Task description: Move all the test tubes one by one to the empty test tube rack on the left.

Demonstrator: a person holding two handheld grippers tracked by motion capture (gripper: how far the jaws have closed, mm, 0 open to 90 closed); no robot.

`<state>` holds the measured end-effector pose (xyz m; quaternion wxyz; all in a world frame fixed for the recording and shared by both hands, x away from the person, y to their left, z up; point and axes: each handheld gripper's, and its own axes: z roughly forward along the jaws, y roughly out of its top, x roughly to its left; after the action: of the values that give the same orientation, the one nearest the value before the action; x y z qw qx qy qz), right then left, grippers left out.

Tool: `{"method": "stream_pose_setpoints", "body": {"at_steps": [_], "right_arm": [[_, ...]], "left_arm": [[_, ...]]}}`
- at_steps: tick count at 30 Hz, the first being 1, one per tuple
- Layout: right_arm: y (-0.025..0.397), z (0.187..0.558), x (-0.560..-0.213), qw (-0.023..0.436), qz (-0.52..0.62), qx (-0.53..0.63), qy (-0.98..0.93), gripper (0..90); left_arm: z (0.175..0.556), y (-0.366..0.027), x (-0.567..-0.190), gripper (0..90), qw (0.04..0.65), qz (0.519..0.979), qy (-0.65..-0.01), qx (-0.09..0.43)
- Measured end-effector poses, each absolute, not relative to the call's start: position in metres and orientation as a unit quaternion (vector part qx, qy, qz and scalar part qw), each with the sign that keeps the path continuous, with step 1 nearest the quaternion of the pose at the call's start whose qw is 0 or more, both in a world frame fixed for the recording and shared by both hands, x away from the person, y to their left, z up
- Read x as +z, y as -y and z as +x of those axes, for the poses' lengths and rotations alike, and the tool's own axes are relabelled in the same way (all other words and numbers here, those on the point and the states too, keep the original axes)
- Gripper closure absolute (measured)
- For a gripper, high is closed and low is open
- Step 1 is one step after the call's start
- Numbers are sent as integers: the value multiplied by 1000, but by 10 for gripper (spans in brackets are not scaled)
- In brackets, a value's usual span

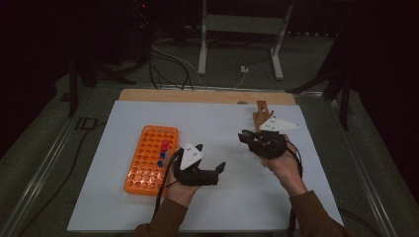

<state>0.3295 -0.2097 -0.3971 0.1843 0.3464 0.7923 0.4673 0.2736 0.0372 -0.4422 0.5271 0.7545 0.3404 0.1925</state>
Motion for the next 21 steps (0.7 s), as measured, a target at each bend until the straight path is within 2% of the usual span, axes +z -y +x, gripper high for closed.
{"method": "stream_pose_setpoints", "body": {"at_steps": [5,10,21], "right_arm": [[197,321,-402,156,336,476,-798,753],[185,316,-405,141,325,477,-804,752],[176,312,-408,115,314,482,-810,753]], "left_arm": [[276,-22,-441,173,525,761,-333,187],[274,-11,-441,248,505,769,-329,211],[280,-6,-446,602,491,776,-330,215]]}}
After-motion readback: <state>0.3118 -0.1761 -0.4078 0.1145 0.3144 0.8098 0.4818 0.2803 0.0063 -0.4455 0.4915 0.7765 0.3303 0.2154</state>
